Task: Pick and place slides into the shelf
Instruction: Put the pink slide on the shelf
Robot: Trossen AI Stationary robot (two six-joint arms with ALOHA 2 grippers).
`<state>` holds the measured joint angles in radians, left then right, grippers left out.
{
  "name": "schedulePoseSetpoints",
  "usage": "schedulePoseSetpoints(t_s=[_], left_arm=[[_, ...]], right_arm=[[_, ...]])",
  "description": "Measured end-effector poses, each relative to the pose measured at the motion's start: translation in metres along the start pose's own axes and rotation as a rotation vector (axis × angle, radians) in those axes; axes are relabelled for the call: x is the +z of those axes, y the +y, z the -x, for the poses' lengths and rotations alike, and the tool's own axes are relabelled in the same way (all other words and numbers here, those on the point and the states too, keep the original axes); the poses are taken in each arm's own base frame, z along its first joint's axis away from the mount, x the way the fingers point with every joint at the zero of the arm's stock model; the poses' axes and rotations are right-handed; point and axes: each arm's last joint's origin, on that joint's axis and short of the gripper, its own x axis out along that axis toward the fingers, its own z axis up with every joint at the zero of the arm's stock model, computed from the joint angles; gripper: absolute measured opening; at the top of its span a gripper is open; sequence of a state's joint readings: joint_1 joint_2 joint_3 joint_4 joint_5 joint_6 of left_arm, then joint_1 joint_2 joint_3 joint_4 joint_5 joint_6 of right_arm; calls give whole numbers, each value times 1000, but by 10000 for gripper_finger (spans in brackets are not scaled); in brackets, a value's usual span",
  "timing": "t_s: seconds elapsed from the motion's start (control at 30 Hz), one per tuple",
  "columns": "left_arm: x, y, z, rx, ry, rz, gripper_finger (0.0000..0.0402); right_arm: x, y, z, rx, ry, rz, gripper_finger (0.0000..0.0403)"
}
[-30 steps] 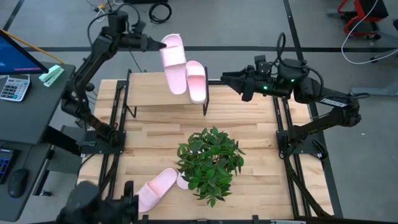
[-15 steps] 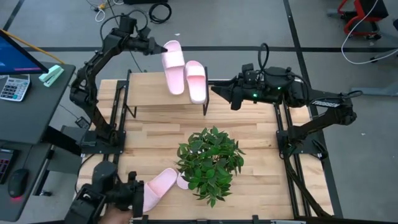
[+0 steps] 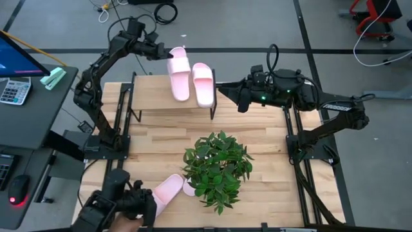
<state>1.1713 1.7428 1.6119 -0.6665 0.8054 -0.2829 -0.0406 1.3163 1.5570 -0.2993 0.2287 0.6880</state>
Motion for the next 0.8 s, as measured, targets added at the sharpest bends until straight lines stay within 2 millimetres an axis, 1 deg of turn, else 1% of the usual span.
schedulePoseSetpoints(t_s=[0.3, 0.8], left_arm=[[-5, -12, -11, -22, 41, 65, 46], [1, -14, -13, -3, -25, 78, 46]], right_arm=[[0, 0, 0, -6, -5, 0, 213], [0, 0, 0, -6, -3, 1, 213]])
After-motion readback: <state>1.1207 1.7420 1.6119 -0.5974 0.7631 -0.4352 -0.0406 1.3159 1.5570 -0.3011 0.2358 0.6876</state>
